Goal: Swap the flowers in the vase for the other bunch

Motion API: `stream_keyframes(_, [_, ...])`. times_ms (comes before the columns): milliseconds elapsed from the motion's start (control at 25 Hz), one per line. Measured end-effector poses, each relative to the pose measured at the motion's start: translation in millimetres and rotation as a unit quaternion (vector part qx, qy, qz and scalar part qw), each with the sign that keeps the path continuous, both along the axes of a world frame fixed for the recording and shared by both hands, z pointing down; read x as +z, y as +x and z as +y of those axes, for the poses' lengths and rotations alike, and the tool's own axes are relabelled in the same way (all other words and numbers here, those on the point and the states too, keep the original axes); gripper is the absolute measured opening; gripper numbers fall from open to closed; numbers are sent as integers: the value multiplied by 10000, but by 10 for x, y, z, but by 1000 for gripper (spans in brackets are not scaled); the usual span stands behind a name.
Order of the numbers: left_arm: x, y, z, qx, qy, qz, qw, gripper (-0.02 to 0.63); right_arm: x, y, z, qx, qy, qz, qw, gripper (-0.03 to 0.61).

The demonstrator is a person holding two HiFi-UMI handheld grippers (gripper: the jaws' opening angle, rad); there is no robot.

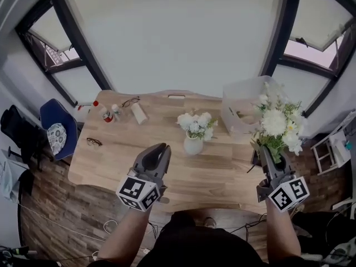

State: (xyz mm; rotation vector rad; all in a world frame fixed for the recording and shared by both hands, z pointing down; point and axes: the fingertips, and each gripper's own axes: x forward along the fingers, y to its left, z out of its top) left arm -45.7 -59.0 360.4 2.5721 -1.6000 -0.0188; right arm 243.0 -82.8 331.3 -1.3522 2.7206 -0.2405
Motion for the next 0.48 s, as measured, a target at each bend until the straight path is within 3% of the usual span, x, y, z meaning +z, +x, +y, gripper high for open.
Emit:
stream_keyframes(200, [5, -188, -481, 190, 288, -107, 9993, 29, -26, -175, -259, 419, -55, 89, 9991, 71])
stream_keyframes(320, [109, -217, -742, 490, 159, -39, 9987, 29, 2, -283, -428, 665, -134, 105, 9976, 71])
stream_keyframes(480, [326, -111, -1006, 1040, -99, -23, 9945, 84, 4, -385, -597, 985, -178, 231, 9947, 71])
